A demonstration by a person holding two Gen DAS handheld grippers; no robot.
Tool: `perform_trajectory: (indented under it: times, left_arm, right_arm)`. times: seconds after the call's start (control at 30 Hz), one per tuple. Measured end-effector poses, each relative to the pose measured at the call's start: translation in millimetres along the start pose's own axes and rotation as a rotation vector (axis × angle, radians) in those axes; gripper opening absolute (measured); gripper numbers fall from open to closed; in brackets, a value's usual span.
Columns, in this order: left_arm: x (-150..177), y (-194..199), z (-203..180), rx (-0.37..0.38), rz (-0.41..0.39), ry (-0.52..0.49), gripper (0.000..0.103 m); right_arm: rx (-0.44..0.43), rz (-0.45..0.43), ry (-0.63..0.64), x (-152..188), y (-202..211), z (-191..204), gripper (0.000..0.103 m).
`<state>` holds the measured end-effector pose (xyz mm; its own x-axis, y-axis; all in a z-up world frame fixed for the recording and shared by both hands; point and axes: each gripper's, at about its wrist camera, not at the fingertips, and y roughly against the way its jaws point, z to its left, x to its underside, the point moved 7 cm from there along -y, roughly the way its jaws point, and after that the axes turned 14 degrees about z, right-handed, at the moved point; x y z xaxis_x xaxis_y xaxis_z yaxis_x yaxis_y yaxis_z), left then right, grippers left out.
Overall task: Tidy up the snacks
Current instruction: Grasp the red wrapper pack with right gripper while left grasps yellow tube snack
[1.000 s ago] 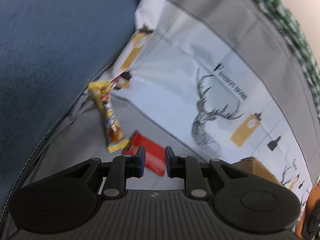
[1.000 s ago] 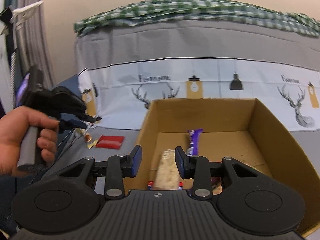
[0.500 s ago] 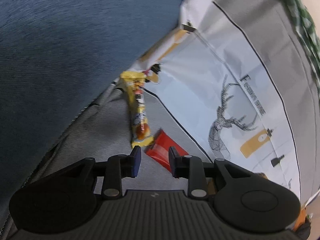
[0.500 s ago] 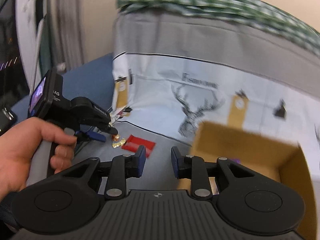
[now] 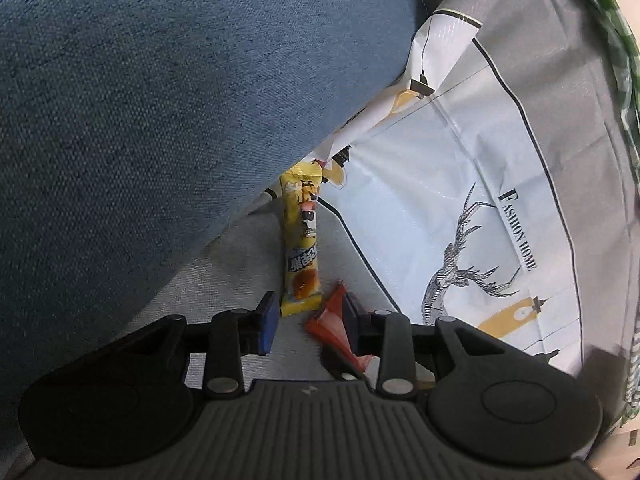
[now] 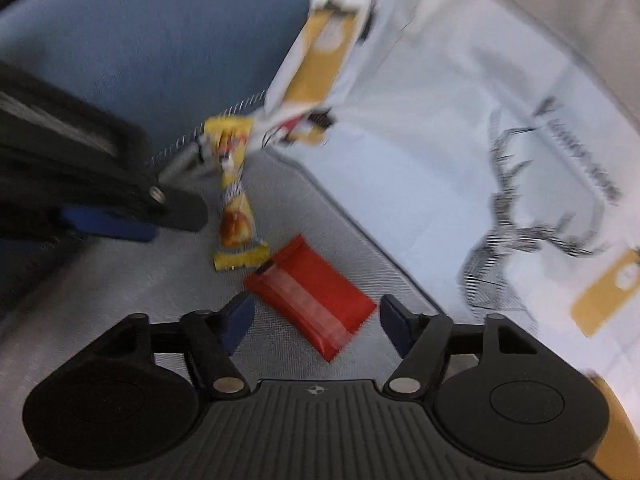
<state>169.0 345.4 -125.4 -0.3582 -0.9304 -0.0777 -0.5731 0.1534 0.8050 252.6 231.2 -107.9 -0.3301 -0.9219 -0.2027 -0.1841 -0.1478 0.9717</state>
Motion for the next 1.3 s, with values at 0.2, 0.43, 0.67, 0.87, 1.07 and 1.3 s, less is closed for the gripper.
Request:
perform_trajectory:
  times: [0.2, 0.43, 0.67, 0.87, 1.07, 1.3]
  left_arm:
    - [-0.9, -0.3, 0.8, 0.009, 0.011, 0.007, 0.039]
    - [-0.7, -0.6, 1.6, 0.018, 0.018, 0.010, 0.039]
    - [-0.2, 0.5, 3.3, 0.020, 0.018, 0.009, 0.039]
    - [0.4, 1.3, 4.1, 0.017, 0.016, 0.011, 0.039]
    - [-0.6, 1.1, 3.9, 0.029, 0.005, 0.016, 0.040]
    - [-2.4, -5.1, -1.3, 0.022, -0.042, -0.027, 0.051]
  right_arm:
    - [-0.028, 0.073, 0.074, -16.6, -32.7, 0.4, 0.079]
    - [-0.179, 0.089, -0.040, -15.8, -35.0, -4.5, 0.034]
    - [-0.148, 0.098, -0.201, 16.7, -15.4, 5.3, 0.007]
    - [-0.185, 0.075, -0.437, 63.2, 9.6, 5.1, 0.007]
    - [-0.167, -0.033, -0.499, 131.4, 65.1, 30.2, 0.007]
    - [-0.045, -0.100, -0.471, 191.8, 64.8, 72.0, 0.007]
